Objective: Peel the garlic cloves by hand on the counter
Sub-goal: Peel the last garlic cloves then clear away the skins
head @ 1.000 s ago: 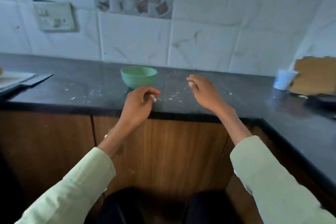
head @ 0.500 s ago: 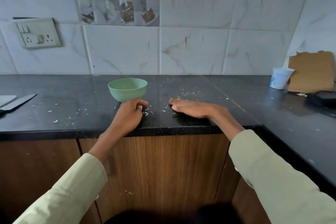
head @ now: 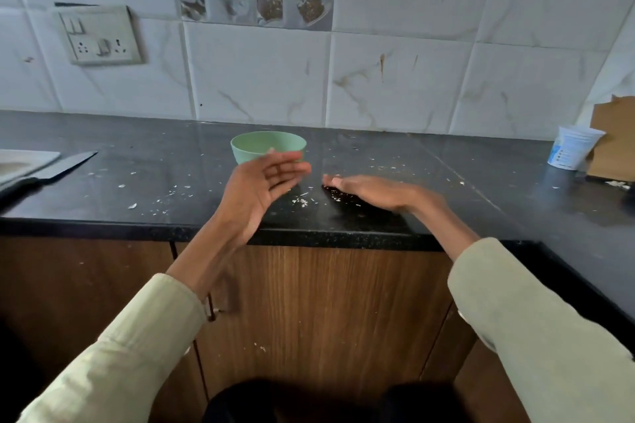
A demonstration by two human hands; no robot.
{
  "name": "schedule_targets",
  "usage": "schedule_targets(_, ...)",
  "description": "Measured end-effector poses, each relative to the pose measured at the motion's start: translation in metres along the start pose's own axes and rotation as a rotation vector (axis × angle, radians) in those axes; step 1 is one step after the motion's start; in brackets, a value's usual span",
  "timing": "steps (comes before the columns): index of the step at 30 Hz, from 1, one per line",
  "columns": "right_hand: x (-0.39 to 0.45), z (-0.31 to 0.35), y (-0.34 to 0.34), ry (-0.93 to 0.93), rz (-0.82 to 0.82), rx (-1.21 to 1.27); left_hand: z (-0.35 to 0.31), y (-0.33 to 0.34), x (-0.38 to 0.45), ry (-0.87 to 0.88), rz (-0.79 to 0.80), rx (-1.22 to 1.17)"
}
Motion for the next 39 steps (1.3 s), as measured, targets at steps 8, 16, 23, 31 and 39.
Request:
schedule_targets(8, 0.042, 0.009, -0.019, 0.004, -0.18, 0.677, 0.045, 0.025, -0.117, -0.672, 0.281, -0.399)
schedule_targets(16, 0.035, 0.084, 0.03, -0.143, 0.099, 0.786, 0.063, 0.024, -0.111, -0.669, 0.026, -0.785)
schedule_targets(23, 0.05, 0.066, 0.006, -0.03, -0.111, 0.893, 0.044, 0.023, -0.109, -0.762, 0.109, -0.966)
schedule_targets(31, 0.017, 0.115, 0.049, -0.126, 0.058, 0.841, 0.04, 0.028, -0.103, -0.747, 0.145, -1.095)
schedule_targets(39, 0.008, 0.125, 0.047, -0.081, -0.068, 0.847, 0.034, 0.031, -0.102, -0.712, 0.077, -1.199)
Point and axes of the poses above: each hand's wrist, its own x-axis towards the middle knuckle, its own y-axis out of the palm, z = x × y, the point moved 8 cm from there along x, towards the middle knuckle, and after that the axes turned 15 degrees about y, right-handed, at the moved point
